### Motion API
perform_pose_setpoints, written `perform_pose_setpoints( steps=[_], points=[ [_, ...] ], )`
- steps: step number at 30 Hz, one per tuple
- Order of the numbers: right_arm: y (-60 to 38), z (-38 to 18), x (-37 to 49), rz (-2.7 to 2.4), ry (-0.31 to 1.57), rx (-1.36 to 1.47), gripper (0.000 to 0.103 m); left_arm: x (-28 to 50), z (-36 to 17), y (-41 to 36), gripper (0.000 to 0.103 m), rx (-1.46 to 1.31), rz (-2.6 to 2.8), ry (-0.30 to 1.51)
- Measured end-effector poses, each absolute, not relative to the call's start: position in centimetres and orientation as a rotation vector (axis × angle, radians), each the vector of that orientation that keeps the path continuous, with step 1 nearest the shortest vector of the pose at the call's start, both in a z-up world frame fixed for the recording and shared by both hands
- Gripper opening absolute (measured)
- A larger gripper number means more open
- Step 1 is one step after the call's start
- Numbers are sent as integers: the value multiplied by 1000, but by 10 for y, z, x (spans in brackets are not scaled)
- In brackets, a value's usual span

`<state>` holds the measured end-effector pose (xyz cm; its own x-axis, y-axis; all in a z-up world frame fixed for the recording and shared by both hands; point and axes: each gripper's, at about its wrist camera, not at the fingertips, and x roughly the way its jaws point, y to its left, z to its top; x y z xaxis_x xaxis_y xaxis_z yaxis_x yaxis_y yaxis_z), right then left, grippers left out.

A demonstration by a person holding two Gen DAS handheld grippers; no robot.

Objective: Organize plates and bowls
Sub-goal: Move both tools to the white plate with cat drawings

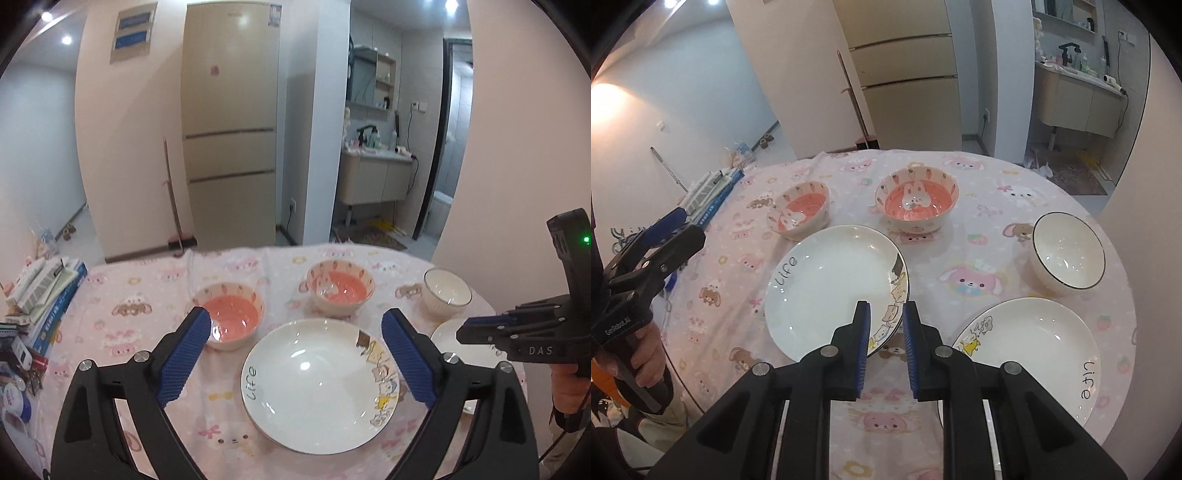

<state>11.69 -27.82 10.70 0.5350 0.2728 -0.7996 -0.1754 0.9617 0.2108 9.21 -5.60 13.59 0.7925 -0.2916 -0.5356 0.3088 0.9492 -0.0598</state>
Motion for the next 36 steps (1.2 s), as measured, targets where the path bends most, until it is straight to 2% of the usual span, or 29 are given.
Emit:
perform_pose_setpoints(
  steps=[2,6,8,10,13,36],
  points=[
    [-282,112,111,262,957,121,19,87,141,-58,99,33,-325,548],
    [-289,115,105,292,959,163,20,73,149,-59,101,24,-294,478],
    [-295,113,106,344,985,222,33,64,152,-59,102,17,-288,433],
    [-301,112,104,344,981,258,52,61,152,-64,103,25,-302,428],
    [-309,114,96,288,947,238,66,64,150,-73,103,30,-334,458],
    [-438,75,47,68,964,328,69,77,82,-224,102,168,-516,695]
  ],
)
